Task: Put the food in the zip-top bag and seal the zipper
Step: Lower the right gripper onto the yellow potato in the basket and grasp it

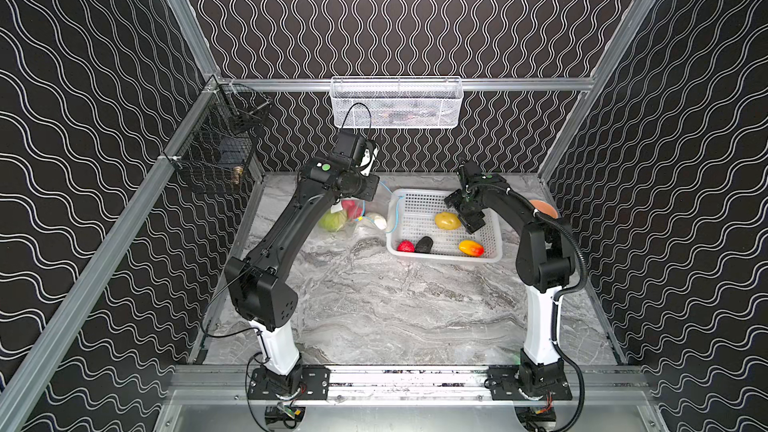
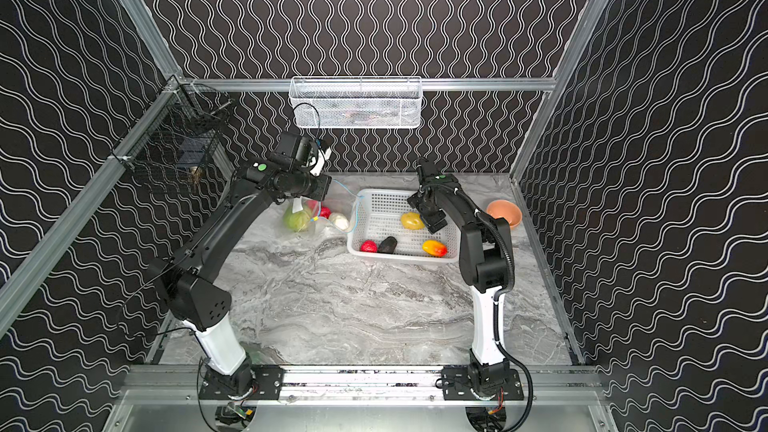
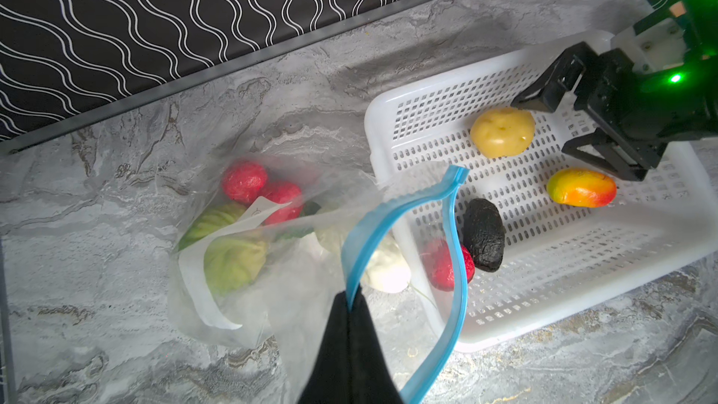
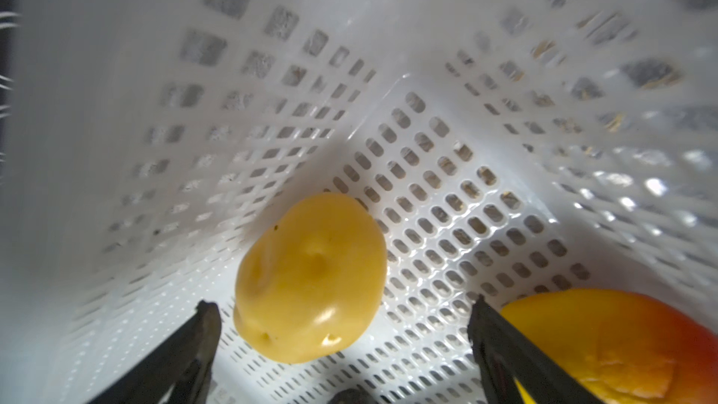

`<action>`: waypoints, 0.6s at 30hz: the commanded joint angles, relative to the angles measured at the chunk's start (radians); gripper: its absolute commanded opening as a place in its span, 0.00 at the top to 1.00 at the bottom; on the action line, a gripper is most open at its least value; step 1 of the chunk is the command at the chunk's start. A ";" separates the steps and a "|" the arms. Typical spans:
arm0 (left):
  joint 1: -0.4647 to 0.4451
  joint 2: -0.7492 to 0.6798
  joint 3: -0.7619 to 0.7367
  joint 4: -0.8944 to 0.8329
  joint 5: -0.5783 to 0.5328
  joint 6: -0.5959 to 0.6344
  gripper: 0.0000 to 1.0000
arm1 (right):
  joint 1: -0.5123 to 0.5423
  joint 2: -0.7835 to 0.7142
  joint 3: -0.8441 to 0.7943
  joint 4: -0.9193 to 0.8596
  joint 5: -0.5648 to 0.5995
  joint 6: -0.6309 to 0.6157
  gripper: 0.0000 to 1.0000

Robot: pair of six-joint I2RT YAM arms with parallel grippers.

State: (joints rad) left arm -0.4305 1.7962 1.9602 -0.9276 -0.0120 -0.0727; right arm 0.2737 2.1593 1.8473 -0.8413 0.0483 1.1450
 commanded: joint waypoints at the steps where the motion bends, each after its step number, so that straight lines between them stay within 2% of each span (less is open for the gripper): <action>1: 0.001 -0.004 -0.001 0.031 -0.008 0.010 1.00 | 0.010 0.011 0.012 -0.007 0.011 0.059 0.01; 9: 0.001 0.005 0.006 0.026 0.000 0.008 1.00 | 0.013 0.046 0.037 -0.036 0.005 0.092 0.01; 13: 0.000 0.008 0.007 0.027 0.001 0.008 1.00 | 0.016 0.033 0.003 0.007 0.015 0.109 0.01; 18: 0.001 0.021 0.025 0.019 0.004 0.002 1.00 | 0.023 0.095 0.083 -0.041 0.013 0.104 0.02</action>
State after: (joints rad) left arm -0.4305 1.8137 1.9720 -0.9150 -0.0139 -0.0727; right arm 0.2901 2.2311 1.8965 -0.8413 0.0479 1.2266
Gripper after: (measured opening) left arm 0.040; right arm 0.986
